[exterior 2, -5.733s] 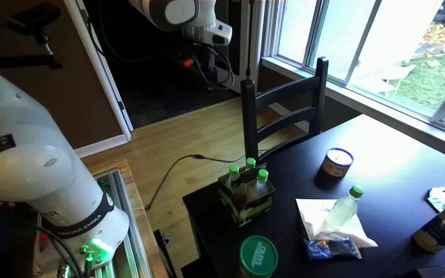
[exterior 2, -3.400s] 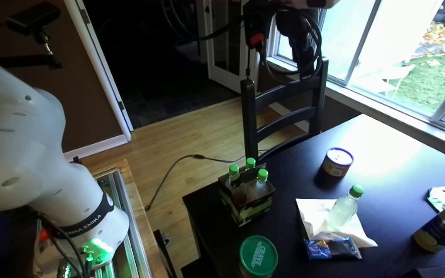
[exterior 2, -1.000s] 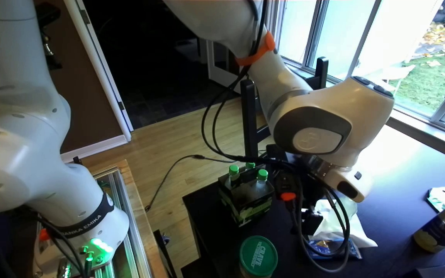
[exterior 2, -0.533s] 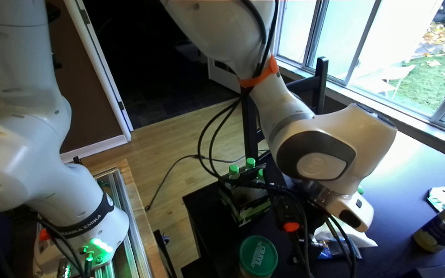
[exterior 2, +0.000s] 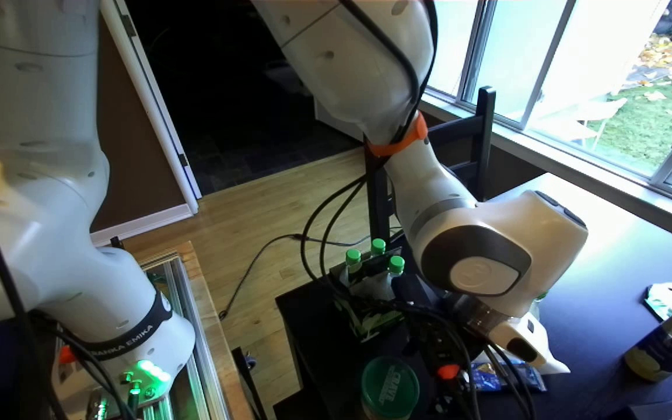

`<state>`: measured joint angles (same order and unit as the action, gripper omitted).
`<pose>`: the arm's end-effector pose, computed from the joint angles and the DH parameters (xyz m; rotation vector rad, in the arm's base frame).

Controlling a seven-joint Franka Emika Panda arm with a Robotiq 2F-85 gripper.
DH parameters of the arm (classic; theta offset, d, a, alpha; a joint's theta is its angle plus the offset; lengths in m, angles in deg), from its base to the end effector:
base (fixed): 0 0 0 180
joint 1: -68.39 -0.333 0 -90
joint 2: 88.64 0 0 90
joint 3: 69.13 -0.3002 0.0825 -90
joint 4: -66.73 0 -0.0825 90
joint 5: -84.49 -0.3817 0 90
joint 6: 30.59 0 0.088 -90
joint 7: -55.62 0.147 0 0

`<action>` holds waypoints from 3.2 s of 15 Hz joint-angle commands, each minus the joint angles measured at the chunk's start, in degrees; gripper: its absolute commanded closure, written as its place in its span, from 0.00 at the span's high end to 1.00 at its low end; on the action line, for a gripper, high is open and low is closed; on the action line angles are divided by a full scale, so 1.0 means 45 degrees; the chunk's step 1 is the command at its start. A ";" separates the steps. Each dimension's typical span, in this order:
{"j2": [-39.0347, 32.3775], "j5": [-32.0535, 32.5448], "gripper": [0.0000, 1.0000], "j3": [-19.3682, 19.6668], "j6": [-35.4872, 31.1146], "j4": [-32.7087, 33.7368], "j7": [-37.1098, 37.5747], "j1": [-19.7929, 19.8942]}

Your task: Put the green can on top of the yellow can

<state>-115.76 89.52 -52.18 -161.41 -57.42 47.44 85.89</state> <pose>0.4034 -0.2998 0.1107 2.9729 -0.5741 -0.5938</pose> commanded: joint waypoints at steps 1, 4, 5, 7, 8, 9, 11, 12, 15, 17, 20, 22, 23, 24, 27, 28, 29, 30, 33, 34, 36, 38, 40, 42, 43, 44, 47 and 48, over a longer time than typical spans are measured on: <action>-0.0385 0.0186 1.00 -0.0264 0.0869 0.0584 -0.0895 0.0419; -0.0386 0.0331 1.00 -0.0271 0.1443 0.0584 -0.1358 0.0442; -0.0331 0.0363 1.00 -0.0269 0.1513 0.0491 -0.1430 0.0441; -0.0261 0.0392 1.00 -0.0267 0.1533 0.0346 -0.1525 0.0439; -0.0262 0.0409 1.00 -0.0253 0.1540 0.0307 -0.1535 0.0436; -0.0272 0.0426 1.00 -0.0247 0.1553 0.0296 -0.1554 0.0440; -0.0294 0.0489 1.00 -0.0232 0.1728 0.0296 -0.1632 0.0469; -0.0313 0.0520 1.00 -0.0244 0.1962 0.0316 -0.1738 0.0494; -0.0419 0.0598 1.00 -0.0283 0.2770 0.0429 -0.2004 0.0535; -0.0472 0.0642 1.00 -0.0278 0.3094 0.0463 -0.2086 0.0545; -0.0587 0.0700 1.00 -0.0288 0.3540 0.0547 -0.2125 0.0554; -0.0722 0.0668 0.75 -0.0357 0.3971 0.0674 -0.2304 0.0596; -0.0779 0.0605 0.74 -0.0410 0.4103 0.0737 -0.2439 0.0638; -0.0799 0.0411 0.70 -0.0479 0.4301 0.0827 -0.2514 0.0705; -0.0685 -0.0348 0.70 -0.0667 0.5006 0.1020 -0.2374 0.0955; -0.0615 -0.0636 0.70 -0.0737 0.5387 0.1155 -0.2502 0.1111; -0.0579 -0.0962 0.70 -0.0753 0.5656 0.1301 -0.2412 0.1224; -0.0539 -0.1265 0.70 -0.0698 0.5791 0.1475 -0.2185 0.1318; -0.0304 -0.1894 0.70 -0.0475 0.6397 0.2046 -0.1502 0.1478; -0.0216 -0.2008 0.70 -0.0399 0.6633 0.2249 -0.1224 0.1508; -0.0017 -0.2307 0.70 -0.0316 0.7038 0.2657 -0.0691 0.1570; 0.0207 -0.2624 0.70 -0.0413 0.7768 0.2990 -0.0723 0.1614; 0.0443 -0.3098 0.70 -0.0489 0.8579 0.3343 -0.0634 0.1587; 0.0779 -0.3715 0.70 -0.0525 0.9183 0.3624 -0.0168 0.1489; 0.0907 -0.3967 0.70 -0.0534 0.9272 0.3770 0.0155 0.1398; 0.1149 -0.4223 0.70 -0.0571 0.9364 0.3864 0.0368 0.1302; 0.1672 -0.4933 0.70 -0.0654 0.9351 0.4314 0.1378 0.0941; 0.1788 -0.5107 0.70 -0.0682 0.9532 0.4564 0.1796 0.0820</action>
<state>-110.21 69.71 -54.92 -121.74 -39.38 50.33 90.86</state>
